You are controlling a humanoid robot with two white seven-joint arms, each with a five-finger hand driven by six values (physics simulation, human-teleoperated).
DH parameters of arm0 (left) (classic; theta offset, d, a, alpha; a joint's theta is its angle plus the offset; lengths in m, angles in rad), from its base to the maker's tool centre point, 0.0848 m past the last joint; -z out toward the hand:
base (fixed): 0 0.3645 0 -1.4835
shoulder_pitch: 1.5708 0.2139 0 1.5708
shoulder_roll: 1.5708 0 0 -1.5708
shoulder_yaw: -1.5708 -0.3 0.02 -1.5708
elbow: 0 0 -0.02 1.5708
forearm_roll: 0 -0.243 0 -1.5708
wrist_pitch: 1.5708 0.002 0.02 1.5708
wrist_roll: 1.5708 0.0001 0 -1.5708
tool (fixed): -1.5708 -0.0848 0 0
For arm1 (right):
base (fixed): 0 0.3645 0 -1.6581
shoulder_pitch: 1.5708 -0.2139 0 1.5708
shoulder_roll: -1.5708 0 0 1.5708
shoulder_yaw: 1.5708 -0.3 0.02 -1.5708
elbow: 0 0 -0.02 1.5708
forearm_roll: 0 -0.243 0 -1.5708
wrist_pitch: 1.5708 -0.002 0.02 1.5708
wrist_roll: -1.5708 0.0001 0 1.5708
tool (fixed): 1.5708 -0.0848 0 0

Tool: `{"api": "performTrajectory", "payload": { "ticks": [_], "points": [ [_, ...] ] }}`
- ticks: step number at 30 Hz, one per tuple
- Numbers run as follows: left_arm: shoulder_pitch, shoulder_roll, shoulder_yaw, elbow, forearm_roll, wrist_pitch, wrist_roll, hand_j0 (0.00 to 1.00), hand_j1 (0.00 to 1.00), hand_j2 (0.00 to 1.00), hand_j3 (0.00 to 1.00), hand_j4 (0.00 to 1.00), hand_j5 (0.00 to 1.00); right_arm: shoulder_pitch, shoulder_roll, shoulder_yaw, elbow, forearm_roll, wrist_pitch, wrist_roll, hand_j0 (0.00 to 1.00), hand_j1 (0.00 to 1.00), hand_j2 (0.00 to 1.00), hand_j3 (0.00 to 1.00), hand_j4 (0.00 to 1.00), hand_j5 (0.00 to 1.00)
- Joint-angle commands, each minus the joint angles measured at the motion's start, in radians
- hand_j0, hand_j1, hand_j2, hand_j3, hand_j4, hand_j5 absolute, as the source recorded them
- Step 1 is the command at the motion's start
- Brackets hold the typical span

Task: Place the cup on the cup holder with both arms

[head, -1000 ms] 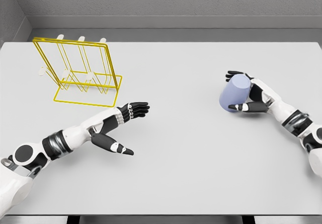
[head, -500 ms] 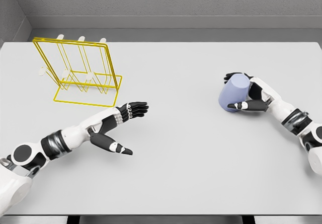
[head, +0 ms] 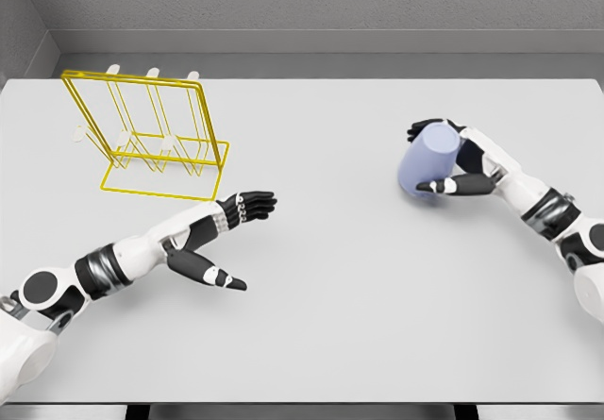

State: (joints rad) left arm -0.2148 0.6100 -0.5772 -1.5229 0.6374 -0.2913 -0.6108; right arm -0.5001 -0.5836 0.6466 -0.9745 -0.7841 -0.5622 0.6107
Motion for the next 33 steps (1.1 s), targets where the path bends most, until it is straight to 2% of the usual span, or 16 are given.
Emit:
{"api": "performTrajectory", "payload": {
  "ticks": [1,12,16,18,25,29,31,33],
  "points": [
    [0.000,0.002,0.000,0.000,0.007,0.003,0.000,1.00,1.00,1.00,1.00,1.00,1.00,0.000,-0.002,0.001,-0.029,-0.006,-0.001,0.000,0.72,0.72,0.72,0.72,0.72,0.72],
    [0.002,0.013,0.002,0.000,0.010,0.004,0.000,1.00,1.00,1.00,1.00,1.00,1.00,0.002,0.010,0.076,-0.165,-0.006,-0.001,0.000,0.72,0.72,0.72,0.72,0.72,0.72],
    [-0.011,0.013,0.003,0.013,0.007,0.004,0.000,1.00,1.00,1.00,1.00,1.00,1.00,0.000,0.031,0.128,-0.178,-0.004,-0.001,0.000,0.72,0.72,0.72,0.72,0.72,0.72],
    [-0.028,0.005,0.002,0.055,0.005,0.006,0.000,1.00,1.00,1.00,1.00,1.00,1.00,0.000,0.039,0.146,-0.184,-0.003,0.001,0.000,0.72,0.72,0.72,0.72,0.72,0.72],
    [-0.029,-0.003,0.002,0.063,0.001,0.004,0.000,1.00,1.00,1.00,1.00,1.00,1.00,-0.002,0.081,0.180,-0.185,-0.003,-0.001,0.000,0.72,0.72,0.72,0.72,0.72,0.72],
    [-0.046,-0.075,0.003,0.124,0.001,0.004,0.000,1.00,1.00,1.00,1.00,1.00,1.00,-0.009,0.103,0.208,-0.199,-0.003,0.001,0.000,0.72,0.72,0.72,0.72,0.72,0.72],
    [-0.067,-0.108,0.005,0.187,-0.001,0.003,0.000,1.00,1.00,1.00,1.00,1.00,1.00,-0.023,0.116,0.240,-0.199,-0.003,0.001,0.000,0.72,0.72,0.72,0.72,0.72,0.72],
    [-0.067,-0.098,0.005,0.187,-0.001,0.004,0.000,1.00,1.00,1.00,1.00,1.00,1.00,-0.025,0.128,0.240,-0.196,-0.004,0.004,0.000,0.72,0.72,0.72,0.72,0.72,0.72]
  ]
}}
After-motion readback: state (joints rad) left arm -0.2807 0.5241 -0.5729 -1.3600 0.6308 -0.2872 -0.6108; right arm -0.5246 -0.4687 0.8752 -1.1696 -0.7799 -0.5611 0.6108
